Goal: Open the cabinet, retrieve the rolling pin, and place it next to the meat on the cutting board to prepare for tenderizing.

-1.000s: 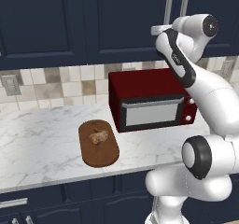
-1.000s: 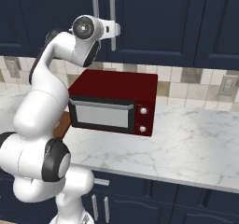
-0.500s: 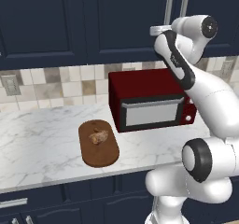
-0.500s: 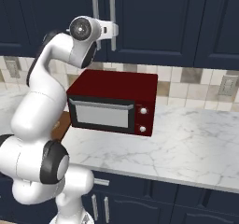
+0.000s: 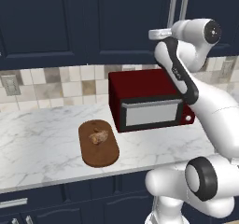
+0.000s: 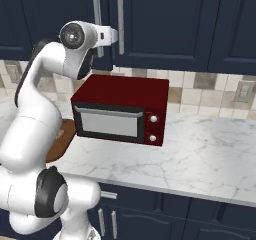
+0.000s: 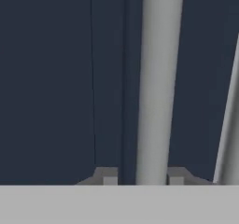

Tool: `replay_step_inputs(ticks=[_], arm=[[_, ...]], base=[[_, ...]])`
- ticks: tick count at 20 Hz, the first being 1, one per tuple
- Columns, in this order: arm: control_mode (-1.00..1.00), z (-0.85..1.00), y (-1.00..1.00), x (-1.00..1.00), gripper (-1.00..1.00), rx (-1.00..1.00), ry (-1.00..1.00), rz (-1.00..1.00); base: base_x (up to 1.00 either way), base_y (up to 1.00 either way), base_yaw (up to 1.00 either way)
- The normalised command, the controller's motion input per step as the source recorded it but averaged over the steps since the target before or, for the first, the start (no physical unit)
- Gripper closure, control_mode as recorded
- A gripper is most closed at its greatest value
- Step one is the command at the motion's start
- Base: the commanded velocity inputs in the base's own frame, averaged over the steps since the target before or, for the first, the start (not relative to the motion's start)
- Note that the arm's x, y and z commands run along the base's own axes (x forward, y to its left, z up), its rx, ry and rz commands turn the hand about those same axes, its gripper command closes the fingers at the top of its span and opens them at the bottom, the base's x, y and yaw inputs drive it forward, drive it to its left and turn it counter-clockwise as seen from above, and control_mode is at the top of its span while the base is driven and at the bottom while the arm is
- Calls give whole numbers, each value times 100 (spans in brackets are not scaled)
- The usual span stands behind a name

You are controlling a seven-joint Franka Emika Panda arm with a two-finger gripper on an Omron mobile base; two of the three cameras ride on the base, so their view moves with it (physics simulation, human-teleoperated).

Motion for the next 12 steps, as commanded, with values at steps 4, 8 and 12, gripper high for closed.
replay_step_inputs(ticks=[4,8,12], arm=[[-100,0,54,-77,100,0,0,3],[-100,-2,54,-78,100,0,0,4],[-100,-5,55,-61,100,0,0,2]], base=[[0,0,0],[0,0,0],[0,0,0]])
